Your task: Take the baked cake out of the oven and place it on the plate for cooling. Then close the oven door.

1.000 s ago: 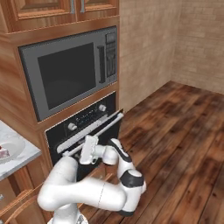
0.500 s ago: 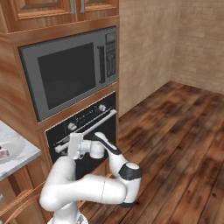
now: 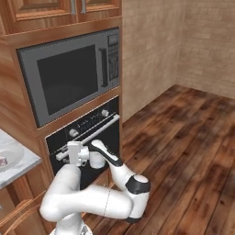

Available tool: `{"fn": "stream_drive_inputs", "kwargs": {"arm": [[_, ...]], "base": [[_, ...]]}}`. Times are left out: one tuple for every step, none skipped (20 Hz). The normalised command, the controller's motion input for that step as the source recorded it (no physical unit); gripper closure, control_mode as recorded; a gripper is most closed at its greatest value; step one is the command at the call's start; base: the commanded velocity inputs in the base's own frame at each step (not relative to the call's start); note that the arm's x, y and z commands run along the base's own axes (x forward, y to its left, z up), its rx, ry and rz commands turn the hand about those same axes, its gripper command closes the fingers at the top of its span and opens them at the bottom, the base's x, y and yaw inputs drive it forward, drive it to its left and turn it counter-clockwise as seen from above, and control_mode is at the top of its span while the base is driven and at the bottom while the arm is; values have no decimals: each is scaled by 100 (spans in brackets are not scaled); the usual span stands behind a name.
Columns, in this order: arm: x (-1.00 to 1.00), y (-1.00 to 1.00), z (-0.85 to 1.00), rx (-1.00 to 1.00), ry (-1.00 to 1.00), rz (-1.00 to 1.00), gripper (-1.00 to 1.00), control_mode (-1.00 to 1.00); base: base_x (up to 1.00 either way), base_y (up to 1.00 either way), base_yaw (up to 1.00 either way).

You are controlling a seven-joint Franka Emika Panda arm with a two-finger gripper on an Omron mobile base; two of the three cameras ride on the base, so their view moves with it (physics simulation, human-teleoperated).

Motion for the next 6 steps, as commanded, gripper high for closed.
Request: {"fn": "stream_drive_inputs", "kwargs": {"arm": [[0, 90, 0, 0, -22, -15, -100, -100], [0, 89, 0, 0, -22, -15, -100, -100], [0, 86, 0, 0, -20, -17, -100, -100], [0, 91, 0, 0, -21, -17, -100, -100], [0, 88, 0, 0, -19, -17, -100, -100], [0, 86, 0, 0, -18, -17, -100, -100]], "base": [[0, 0, 0], [0, 0, 0], [0, 0, 0], [0, 0, 0], [0, 0, 0], [0, 0, 0]]}}
